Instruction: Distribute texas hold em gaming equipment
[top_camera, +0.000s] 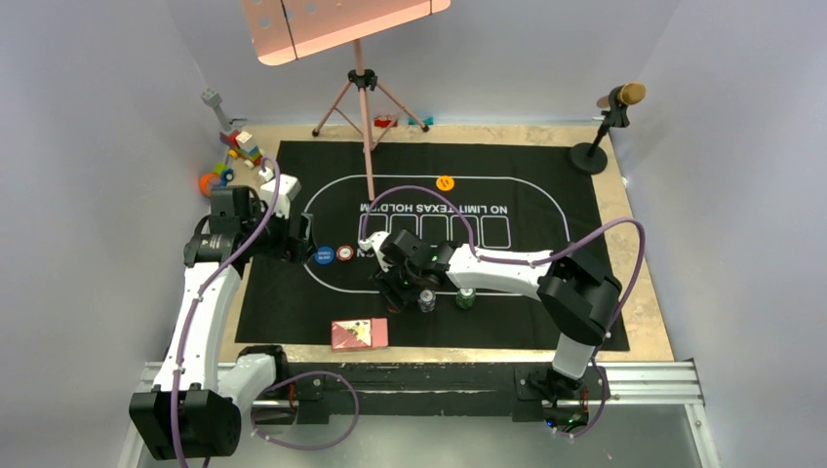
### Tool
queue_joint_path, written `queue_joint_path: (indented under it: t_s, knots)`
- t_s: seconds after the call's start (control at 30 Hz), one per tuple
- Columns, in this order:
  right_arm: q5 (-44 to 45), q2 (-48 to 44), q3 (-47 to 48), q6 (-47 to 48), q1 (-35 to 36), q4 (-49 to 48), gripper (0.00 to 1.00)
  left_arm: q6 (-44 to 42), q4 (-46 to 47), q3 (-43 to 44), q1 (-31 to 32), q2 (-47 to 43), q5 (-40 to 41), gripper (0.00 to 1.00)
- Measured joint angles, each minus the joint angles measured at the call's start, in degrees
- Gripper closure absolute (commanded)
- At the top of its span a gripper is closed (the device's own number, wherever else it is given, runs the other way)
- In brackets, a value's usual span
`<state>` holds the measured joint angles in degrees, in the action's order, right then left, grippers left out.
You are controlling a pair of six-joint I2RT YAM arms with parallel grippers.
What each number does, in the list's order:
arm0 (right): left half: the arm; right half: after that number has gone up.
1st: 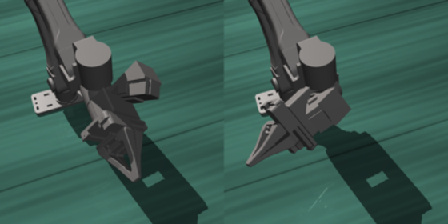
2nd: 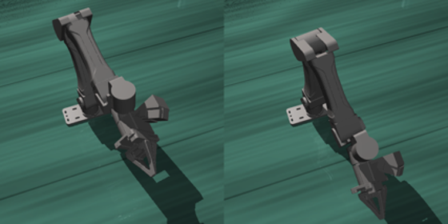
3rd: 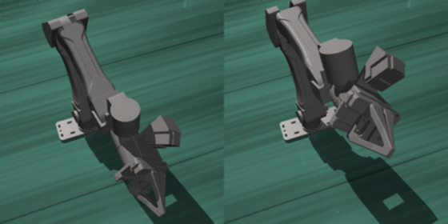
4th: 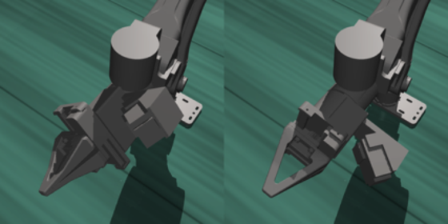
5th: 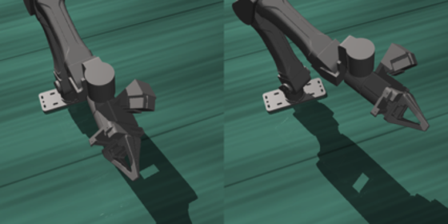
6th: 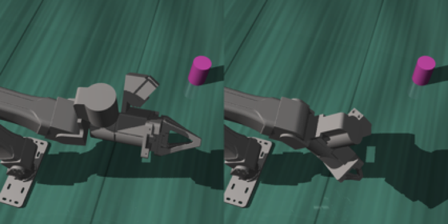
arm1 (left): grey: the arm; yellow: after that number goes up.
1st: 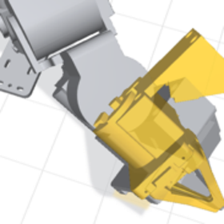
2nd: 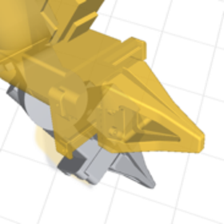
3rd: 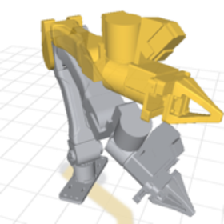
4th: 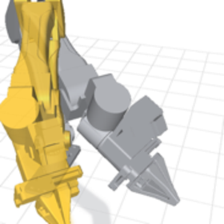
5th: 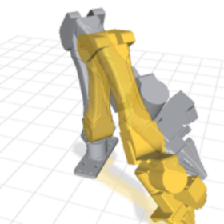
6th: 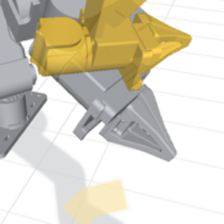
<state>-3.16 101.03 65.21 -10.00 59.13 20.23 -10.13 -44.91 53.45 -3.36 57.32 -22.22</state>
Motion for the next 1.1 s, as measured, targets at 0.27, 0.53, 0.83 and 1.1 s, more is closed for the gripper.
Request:
queue_joint_path:
  t_s: [0.27,0.53,0.83,1.1]
  knots:
    - [-0.50,0.00,0.04,0.00,0.11,0.24,0.49,-0.09,0.68,-0.11,0.00,-0.87,-0.17,0.00]
    - [-0.48,-0.39,0.63,0.15,0.11,2.38,0.52,-0.11,0.66,-0.11,0.00,-0.87,-0.39,0.00]
    - [-0.48,-1.14,2.51,0.48,0.11,4.50,0.52,-0.11,0.68,-0.11,0.00,-0.87,-0.79,0.00]
    - [0.72,-1.49,3.91,0.63,0.02,5.35,0.70,-0.11,0.68,-0.11,0.00,-0.85,-0.96,0.00]
